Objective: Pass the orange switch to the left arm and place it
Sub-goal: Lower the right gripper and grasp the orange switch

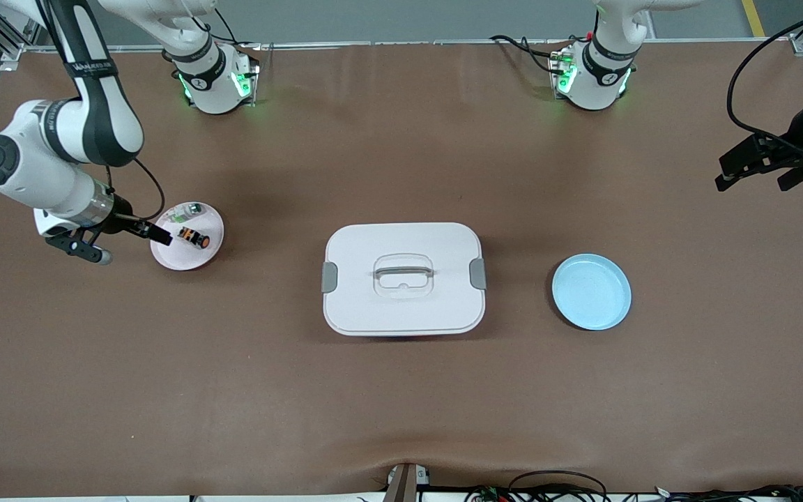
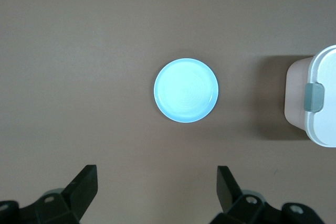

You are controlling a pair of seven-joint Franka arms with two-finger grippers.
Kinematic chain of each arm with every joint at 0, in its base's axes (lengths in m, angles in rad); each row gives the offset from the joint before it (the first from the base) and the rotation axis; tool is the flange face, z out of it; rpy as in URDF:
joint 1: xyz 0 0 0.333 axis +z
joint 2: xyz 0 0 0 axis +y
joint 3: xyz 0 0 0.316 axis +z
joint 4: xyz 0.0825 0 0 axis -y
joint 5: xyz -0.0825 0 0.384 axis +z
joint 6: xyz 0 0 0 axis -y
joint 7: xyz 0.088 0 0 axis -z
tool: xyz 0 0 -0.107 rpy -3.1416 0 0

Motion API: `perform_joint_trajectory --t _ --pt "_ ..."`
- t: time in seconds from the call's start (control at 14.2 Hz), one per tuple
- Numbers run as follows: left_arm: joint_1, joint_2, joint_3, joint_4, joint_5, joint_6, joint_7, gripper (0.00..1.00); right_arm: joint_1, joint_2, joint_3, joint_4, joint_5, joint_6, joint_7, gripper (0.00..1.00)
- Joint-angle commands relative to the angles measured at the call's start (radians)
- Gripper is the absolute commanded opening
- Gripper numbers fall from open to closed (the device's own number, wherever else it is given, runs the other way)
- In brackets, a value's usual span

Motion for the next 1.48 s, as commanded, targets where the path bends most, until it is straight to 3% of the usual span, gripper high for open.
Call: perform_joint_trajectory --t 0.0,1.06,1.41 --pt "-0.003 0.013 0.002 0.028 0.019 -0.021 0.009 1.00 -0.005 -0.024 0.007 -0.065 0.015 0.063 0.014 1.00" --pt "0.001 0.018 0.002 0.028 0.019 -0.021 0.012 1.00 0.038 0.126 0.013 -0.164 0.021 0.348 0.017 1.00" --pt "0.001 0.018 0.002 0.028 0.019 -0.020 0.013 1.00 0.058 0.160 0.013 -0.166 0.047 0.362 0.017 1.00"
